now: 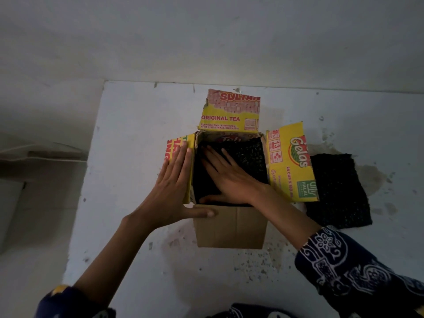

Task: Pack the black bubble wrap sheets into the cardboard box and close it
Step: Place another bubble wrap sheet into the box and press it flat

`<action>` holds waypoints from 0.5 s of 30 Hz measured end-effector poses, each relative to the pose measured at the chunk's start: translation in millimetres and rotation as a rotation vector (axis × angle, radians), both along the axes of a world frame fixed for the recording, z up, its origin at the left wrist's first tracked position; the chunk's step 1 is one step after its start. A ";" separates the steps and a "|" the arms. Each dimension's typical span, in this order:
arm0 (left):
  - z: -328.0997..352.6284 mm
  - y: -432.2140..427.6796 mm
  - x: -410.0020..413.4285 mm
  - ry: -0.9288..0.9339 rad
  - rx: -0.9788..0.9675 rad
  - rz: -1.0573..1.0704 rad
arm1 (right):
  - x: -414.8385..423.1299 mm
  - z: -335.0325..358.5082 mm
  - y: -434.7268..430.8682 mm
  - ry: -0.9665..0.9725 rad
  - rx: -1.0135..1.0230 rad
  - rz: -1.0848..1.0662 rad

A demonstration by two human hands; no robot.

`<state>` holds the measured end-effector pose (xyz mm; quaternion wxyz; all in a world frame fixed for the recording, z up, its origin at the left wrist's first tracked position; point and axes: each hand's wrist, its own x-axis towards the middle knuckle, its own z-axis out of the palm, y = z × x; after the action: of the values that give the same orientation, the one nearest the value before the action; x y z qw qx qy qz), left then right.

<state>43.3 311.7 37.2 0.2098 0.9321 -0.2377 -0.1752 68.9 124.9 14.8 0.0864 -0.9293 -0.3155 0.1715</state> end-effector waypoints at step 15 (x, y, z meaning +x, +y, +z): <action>13.8 -8.9 1.9 -0.118 0.069 -0.034 | -6.3 18.0 -9.9 0.038 0.154 -0.161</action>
<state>45.2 302.8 51.0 0.1604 0.9433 -0.2592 -0.1315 62.5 115.0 32.7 0.1771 -0.9388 -0.2506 0.1568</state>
